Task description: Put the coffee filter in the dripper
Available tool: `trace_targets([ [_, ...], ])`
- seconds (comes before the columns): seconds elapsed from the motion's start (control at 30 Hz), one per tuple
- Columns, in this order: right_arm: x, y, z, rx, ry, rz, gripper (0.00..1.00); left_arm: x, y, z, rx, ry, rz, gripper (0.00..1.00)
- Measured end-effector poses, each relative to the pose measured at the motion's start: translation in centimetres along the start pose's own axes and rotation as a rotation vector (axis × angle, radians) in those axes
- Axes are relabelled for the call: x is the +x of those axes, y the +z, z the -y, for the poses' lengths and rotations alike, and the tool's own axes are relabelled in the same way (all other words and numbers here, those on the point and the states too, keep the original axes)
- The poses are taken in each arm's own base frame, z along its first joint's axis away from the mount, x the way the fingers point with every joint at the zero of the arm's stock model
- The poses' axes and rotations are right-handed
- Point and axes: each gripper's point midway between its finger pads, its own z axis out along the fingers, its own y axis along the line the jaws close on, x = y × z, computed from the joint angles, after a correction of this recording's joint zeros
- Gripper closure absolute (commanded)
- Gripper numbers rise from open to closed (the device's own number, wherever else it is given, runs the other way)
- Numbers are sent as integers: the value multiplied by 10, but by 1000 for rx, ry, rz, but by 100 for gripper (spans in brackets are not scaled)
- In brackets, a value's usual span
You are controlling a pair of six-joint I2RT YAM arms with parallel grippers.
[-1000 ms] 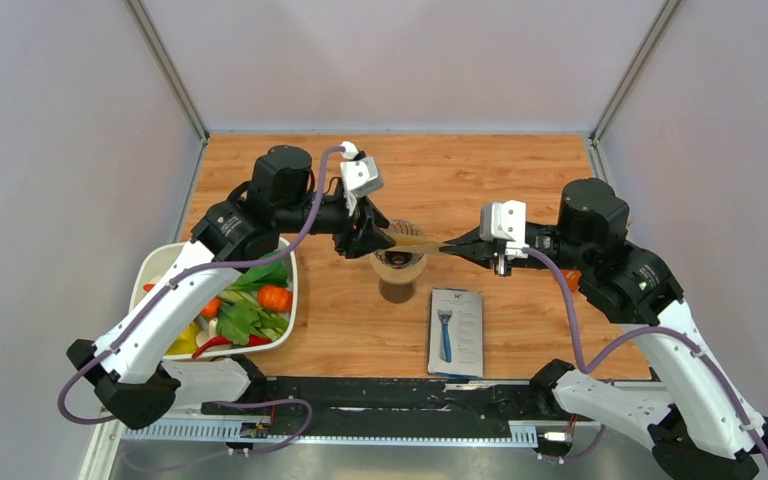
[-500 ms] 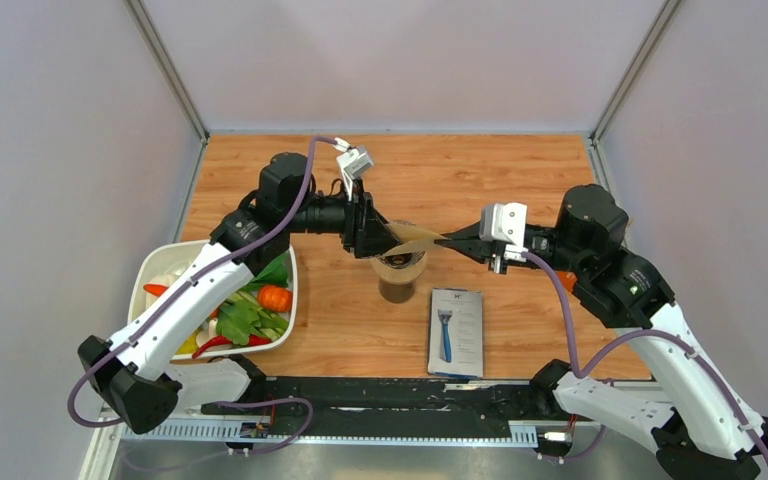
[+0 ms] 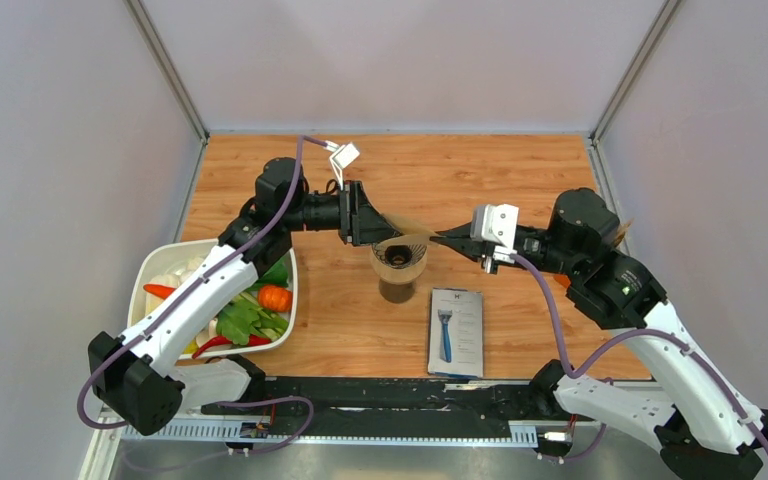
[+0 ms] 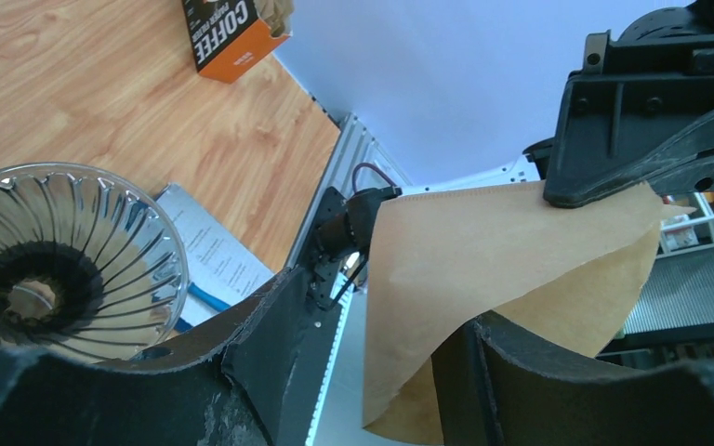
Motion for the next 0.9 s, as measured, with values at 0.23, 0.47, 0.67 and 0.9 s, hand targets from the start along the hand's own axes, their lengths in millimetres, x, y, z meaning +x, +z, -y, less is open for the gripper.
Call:
trace_targets([
  [0.23,-1,7,0,5,-9,4,100,-2,1,3,21,-22,11,45],
  [0.47,1,15,0,2,-8,-1,100,1,1,3,29,-36,3,62],
  [0.67,5,18,2,7,-3,-14,100,3,2,2,42,-39,-1,80],
  [0.9,10,20,2,13,17,-29,100,10,2,-2,40,-56,-13,100],
])
